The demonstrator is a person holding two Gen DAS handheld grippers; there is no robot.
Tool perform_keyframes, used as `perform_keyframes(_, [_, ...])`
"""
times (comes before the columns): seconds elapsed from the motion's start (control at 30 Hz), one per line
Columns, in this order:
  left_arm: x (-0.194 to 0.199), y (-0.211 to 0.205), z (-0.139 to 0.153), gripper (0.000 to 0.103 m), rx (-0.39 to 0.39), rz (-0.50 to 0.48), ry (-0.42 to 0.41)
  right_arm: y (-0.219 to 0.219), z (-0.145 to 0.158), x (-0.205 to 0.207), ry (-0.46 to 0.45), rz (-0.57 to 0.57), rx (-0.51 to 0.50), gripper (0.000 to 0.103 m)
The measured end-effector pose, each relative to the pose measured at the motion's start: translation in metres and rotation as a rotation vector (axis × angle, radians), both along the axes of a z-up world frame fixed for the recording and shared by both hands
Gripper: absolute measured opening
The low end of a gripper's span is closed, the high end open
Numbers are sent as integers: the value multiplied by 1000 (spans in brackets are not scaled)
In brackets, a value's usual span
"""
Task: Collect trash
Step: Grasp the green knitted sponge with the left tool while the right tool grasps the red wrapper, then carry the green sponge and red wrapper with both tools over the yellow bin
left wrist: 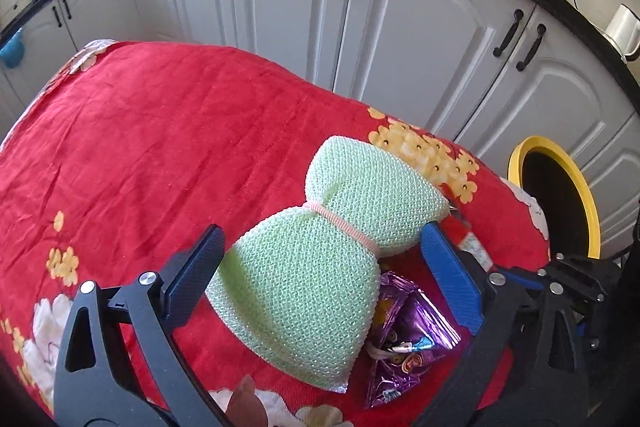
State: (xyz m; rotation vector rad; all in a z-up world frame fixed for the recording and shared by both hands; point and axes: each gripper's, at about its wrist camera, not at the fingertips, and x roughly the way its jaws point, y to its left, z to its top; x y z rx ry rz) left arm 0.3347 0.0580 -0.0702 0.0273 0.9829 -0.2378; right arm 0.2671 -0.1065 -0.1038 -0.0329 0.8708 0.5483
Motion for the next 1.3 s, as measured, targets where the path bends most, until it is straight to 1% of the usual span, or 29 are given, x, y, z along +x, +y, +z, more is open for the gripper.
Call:
perform_keyframes(0.13, [-1,-1,-2,85,-10,-5,-10,-11,-1,-8,9,-17,23,21])
perform_keyframes(0.27, [-3,3,-3,77,-8,-14,-12,-21,0,-16,20,-35,49,21])
perform_keyframes(0.37, [-6,5,-4,74,-1,-25,-16,-26,-1,-21,27,-48,65,21])
perform_keyframes(0.43, [-9,6,-4,69,7,-24,-18,-29,-1,-23,36,-55,79,21])
perform_keyframes(0.47, [-11,8,-5,60,27,-15,-20,-31,-1,-24,39,-58,84,21])
perform_keyframes(0.57, [-14,15,-5,59,1,-10,-14,-35,0,-25,49,-66,96,21])
perform_keyframes(0.67, [-19,20,-4,56,1,-1,-21,-37,0,-26,53,-74,102,21])
perform_keyframes(0.73, [-23,21,-4,53,4,9,-31,-37,2,-25,56,-77,101,16])
perform_keyframes(0.77, [-24,21,-3,51,5,14,-35,-39,2,-27,57,-79,104,16])
perform_keyframes(0.93, [-35,32,2,46,-26,67,-58,-41,3,-28,63,-79,116,15])
perform_keyframes(1.13, [-51,52,10,45,-67,141,-97,-41,5,-32,59,-72,135,13])
perform_keyframes(1.23, [-63,62,20,45,-97,178,-129,-42,7,-35,52,-66,140,13])
perform_keyframes(1.3, [-71,63,28,45,-102,184,-155,-42,10,-38,47,-64,143,13])
